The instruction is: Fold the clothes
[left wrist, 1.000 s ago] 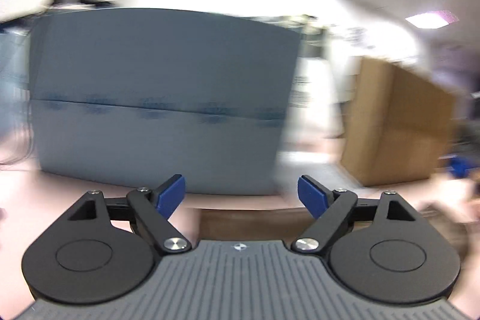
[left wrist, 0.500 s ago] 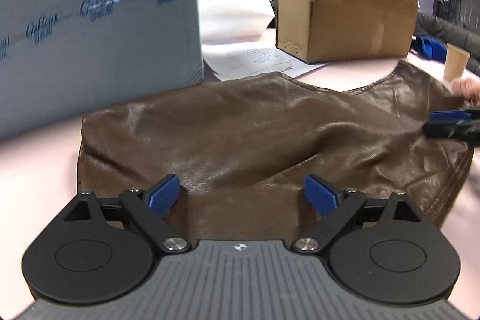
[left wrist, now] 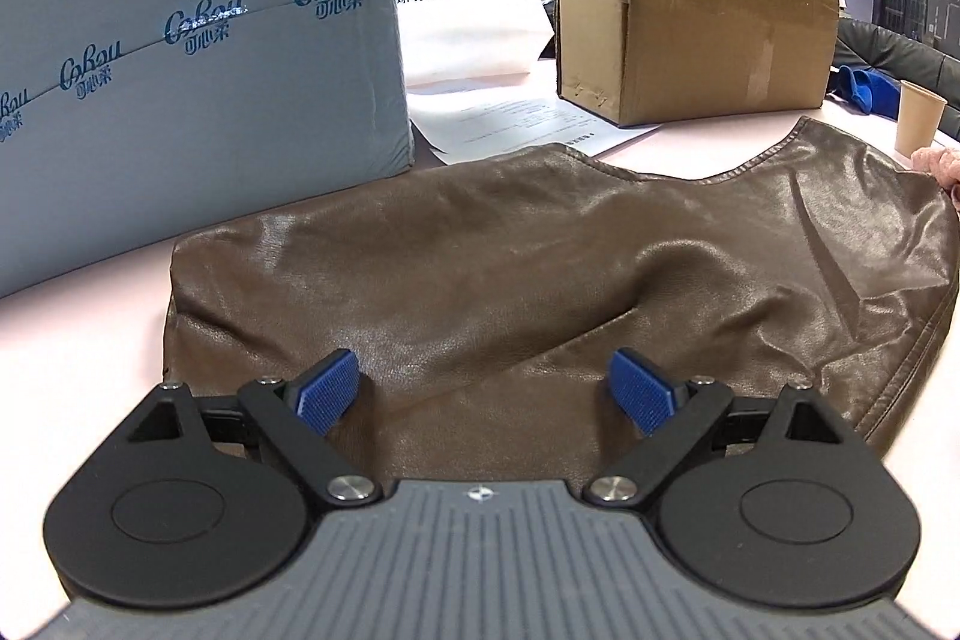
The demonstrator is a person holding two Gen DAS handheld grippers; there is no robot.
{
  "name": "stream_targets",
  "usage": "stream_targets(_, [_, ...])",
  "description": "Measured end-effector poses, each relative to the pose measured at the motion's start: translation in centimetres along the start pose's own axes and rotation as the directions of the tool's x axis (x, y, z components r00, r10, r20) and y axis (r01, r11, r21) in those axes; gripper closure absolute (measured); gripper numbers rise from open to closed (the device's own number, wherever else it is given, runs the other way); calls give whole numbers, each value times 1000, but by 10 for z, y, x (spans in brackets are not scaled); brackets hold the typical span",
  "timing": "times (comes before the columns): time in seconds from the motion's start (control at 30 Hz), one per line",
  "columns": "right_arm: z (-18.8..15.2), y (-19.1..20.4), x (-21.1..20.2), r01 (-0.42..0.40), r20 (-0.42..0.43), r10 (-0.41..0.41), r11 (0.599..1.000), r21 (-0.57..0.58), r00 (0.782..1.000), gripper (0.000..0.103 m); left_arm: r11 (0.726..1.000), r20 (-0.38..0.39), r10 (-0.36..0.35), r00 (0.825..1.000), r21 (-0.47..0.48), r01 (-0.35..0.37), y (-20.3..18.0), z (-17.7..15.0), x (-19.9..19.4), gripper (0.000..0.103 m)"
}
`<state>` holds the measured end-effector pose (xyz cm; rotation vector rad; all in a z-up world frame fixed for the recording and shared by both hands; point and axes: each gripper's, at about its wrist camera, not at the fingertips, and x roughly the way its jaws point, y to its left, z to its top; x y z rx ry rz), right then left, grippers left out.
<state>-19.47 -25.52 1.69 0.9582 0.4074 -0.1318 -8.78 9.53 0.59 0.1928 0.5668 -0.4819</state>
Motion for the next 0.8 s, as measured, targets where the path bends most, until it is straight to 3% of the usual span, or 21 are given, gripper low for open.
stream_targets(0.1, [0,13,18,119,13,-118,992,-35,993,0,1000,1,4,1000,4,-4,-1,0,0,12])
stream_targets(0.23, [-3,16,50,166,113,-159,985,-54,981,0,1000,1,5,1000,4,-5,0,-1,-1,12])
stream_targets(0.33, [-2,10,47,195,143,-182,978,-81,973,3,999,17,38,999,24,-38,-1,1,-7,13])
stream_targets(0.37, [-2,7,46,205,153,-189,975,-89,970,15,997,39,62,997,42,-63,-2,2,-12,13])
stream_targets(0.4, [-2,5,45,214,163,-197,972,-98,967,43,995,68,81,994,59,-85,-2,3,-17,13])
stream_targets(0.47, [-1,1,43,233,183,-210,966,-115,960,68,992,123,96,988,66,-105,1,6,-29,13])
stream_targets(0.53, [3,-9,33,204,185,-184,974,-95,965,77,993,133,100,986,45,-107,10,8,-38,13])
stream_targets(0.63, [2,-1,28,171,216,-138,976,-137,966,88,985,51,166,985,33,-168,21,6,-29,13])
stream_targets(0.73, [-8,28,28,186,277,-107,942,-279,955,93,983,-39,183,982,10,-182,29,1,-11,13])
stream_targets(0.8, [-15,46,26,185,310,-71,917,-353,948,94,984,-52,177,983,-14,-178,32,0,-7,13])
